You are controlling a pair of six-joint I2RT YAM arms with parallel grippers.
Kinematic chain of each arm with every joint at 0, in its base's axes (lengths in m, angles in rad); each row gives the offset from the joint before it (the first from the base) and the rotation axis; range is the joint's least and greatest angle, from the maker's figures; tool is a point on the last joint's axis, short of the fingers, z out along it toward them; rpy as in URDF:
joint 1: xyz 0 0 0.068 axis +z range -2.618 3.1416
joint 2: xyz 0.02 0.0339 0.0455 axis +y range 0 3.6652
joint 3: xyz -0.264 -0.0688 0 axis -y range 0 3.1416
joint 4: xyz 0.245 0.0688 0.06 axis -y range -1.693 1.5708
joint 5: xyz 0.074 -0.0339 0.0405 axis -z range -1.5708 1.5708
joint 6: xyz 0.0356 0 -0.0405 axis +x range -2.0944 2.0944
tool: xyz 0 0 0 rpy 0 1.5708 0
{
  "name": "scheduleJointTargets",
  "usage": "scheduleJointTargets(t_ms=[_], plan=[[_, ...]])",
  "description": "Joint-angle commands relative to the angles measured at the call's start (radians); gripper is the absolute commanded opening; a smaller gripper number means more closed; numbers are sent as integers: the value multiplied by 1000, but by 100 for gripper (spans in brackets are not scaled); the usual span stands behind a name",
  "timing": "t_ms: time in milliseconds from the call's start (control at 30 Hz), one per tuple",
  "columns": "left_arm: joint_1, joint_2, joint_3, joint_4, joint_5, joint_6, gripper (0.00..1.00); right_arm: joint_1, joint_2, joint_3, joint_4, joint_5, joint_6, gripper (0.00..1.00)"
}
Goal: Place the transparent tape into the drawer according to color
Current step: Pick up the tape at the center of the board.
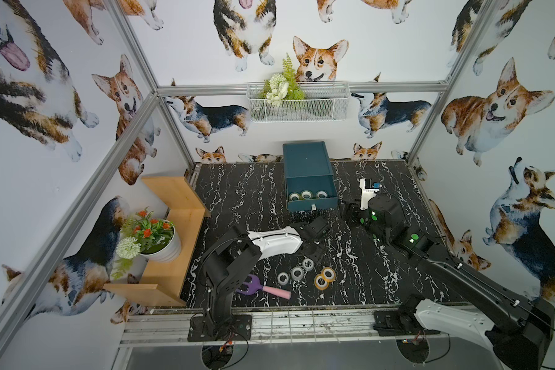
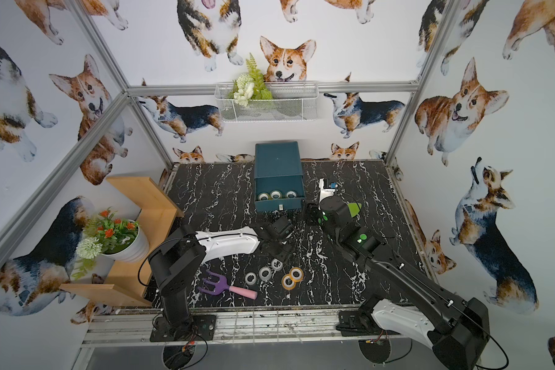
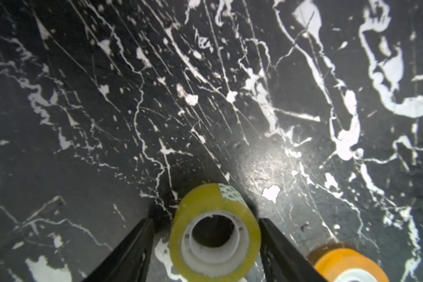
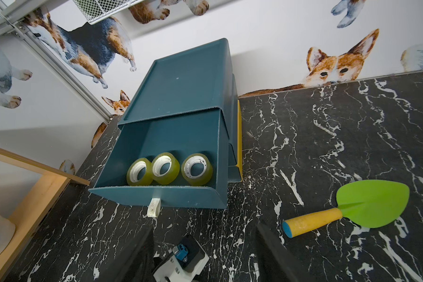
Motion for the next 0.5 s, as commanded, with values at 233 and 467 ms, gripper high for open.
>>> scheduleJointTargets(t_ms=[233,467], plan=[[2,-49,-28,-17,47,-7,56,-11,-5,-4,1,16,-1,70],[3,-11,-9,-34,44,-9,60,-16,-3,-7,-1,10,1,70]])
